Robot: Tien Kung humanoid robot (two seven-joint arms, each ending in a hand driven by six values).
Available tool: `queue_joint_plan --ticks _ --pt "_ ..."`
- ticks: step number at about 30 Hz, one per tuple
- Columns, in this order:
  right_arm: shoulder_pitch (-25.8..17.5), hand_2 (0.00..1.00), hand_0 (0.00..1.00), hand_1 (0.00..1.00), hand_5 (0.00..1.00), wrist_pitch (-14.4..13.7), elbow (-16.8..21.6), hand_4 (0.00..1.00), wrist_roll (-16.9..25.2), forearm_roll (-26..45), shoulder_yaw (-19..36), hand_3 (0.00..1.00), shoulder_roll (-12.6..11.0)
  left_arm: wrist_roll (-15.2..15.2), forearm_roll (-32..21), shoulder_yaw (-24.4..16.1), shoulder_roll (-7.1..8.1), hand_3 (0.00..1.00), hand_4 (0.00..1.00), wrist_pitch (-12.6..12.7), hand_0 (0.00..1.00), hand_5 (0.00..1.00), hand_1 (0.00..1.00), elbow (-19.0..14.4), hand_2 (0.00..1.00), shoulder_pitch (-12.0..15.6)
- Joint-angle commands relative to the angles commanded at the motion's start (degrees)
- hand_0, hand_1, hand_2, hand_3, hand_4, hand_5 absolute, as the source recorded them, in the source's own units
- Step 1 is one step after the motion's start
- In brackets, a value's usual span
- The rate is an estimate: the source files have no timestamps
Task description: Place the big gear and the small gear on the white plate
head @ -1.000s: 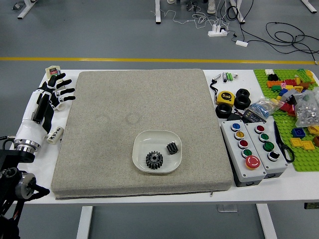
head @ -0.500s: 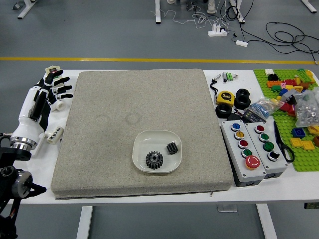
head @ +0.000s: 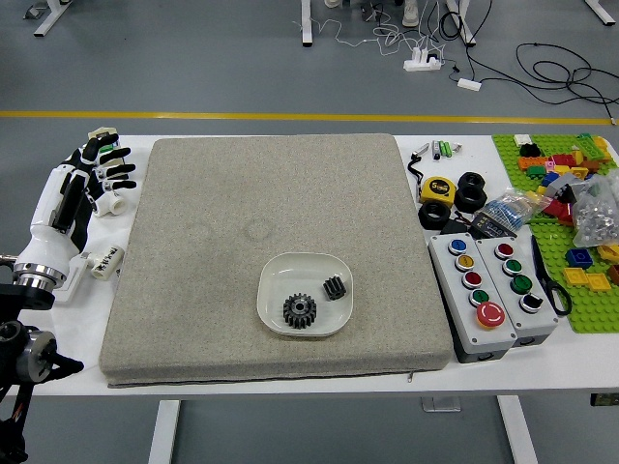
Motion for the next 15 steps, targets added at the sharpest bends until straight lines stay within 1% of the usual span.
queue_joint_plan --ticks 15 --pt "-0.06 0.699 0.602 0.612 0.662 -0.02 0.0 0.751 0.02 -0.06 0.05 0.552 0.03 0.57 1.01 -1.32 -0.39 0.774 0.866 -0.14 0.456 0.914 0.637 -0.06 0.714 0.41"
